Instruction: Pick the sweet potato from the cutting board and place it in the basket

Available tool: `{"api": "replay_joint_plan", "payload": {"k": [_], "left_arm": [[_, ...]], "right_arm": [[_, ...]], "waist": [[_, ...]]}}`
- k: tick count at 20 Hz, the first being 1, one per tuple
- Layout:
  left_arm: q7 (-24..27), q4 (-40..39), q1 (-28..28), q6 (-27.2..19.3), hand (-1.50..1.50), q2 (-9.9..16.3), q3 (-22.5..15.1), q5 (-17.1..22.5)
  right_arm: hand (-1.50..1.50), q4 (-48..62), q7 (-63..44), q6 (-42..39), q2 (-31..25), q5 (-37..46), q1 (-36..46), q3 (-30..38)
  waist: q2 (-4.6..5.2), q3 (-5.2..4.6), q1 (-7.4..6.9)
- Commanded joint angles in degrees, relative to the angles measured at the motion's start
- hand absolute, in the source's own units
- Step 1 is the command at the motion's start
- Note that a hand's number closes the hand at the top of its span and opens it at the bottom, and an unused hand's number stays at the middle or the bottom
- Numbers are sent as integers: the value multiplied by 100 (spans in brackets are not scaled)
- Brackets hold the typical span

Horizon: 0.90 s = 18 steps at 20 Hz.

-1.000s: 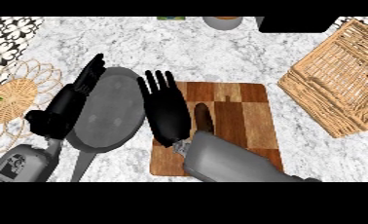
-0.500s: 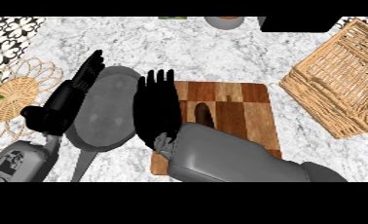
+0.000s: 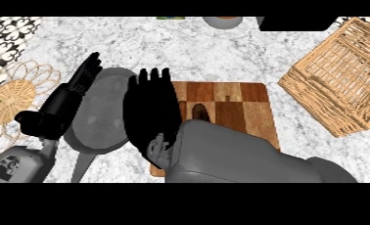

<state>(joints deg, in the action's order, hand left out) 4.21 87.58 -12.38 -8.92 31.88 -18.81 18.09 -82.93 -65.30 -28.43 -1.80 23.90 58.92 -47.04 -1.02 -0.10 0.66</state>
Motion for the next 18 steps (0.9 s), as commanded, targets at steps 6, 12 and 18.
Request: {"api": "replay_joint_plan", "payload": {"k": [6,12,18], "left_arm": [[1,-183,-101,240,0,76,318,36],[-125,-111,-187,88,0,-331,107,-267],[10,35,159,235,0,-351,237,-450]], "right_arm": [[-150,-581,-1206,-340,-95,342,-658,-168],[-150,-331,-658,129,41,1155,-1263,-321],[-150,-469,441,396,-643,2016,-2023,-214]], "waist": [[69,8,51],[96,10,-19],[96,11,-67]]}}
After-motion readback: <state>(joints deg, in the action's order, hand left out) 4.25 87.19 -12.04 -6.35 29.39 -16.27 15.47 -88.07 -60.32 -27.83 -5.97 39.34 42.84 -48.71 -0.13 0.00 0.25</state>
